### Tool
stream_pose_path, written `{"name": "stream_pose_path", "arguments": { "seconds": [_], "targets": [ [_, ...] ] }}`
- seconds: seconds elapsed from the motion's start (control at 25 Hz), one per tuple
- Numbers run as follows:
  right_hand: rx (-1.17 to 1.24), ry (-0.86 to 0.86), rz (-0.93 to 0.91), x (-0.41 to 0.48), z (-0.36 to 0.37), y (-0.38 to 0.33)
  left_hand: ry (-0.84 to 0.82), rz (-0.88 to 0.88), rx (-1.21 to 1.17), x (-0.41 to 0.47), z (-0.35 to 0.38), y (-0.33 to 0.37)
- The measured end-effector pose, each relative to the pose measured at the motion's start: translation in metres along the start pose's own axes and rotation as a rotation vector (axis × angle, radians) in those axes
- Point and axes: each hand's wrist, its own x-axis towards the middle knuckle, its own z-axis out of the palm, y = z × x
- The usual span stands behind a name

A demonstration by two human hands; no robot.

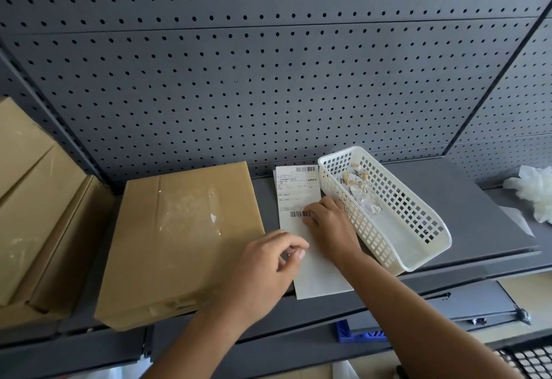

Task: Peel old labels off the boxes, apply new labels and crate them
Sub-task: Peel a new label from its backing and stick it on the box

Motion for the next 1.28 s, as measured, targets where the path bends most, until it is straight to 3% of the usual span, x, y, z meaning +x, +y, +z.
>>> {"name": "stream_pose_path", "arguments": {
  "seconds": [0.12, 0.2, 0.48, 0.68, 0.88, 1.08, 1.28],
  "targets": [
    [-0.042, -0.164, -0.012, -0.005, -0.004, 0.003, 0.015, -0.075, -0.180, 0.003, -0.006, -0.004],
    [0.013, -0.172, -0.011, -0.007, -0.005, 0.006, -0.005, -0.113, -0.283, 0.005, -0.010, -0.005],
    [0.064, 0.040, 0.016, -0.018, -0.009, 0.000, 0.029, -0.150, -0.389, 0.011, -0.012, -0.008],
    [0.280, 0.285, 0.035, -0.021, -0.062, -0.031, 0.096, -0.233, -0.558, 0.021, -0.015, 0.000],
    [0.210, 0.407, -0.135, -0.042, -0.092, -0.057, 0.033, -0.369, -0.864, 0.052, -0.023, 0.015],
    [0.150, 0.312, -0.216, -0.070, -0.091, -0.068, -0.019, -0.489, -0.976, 0.088, -0.033, 0.008],
    [0.101, 0.185, -0.234, -0.080, -0.087, -0.057, 0.115, -0.403, -0.834, 0.091, -0.030, 0.005]
  ]
}}
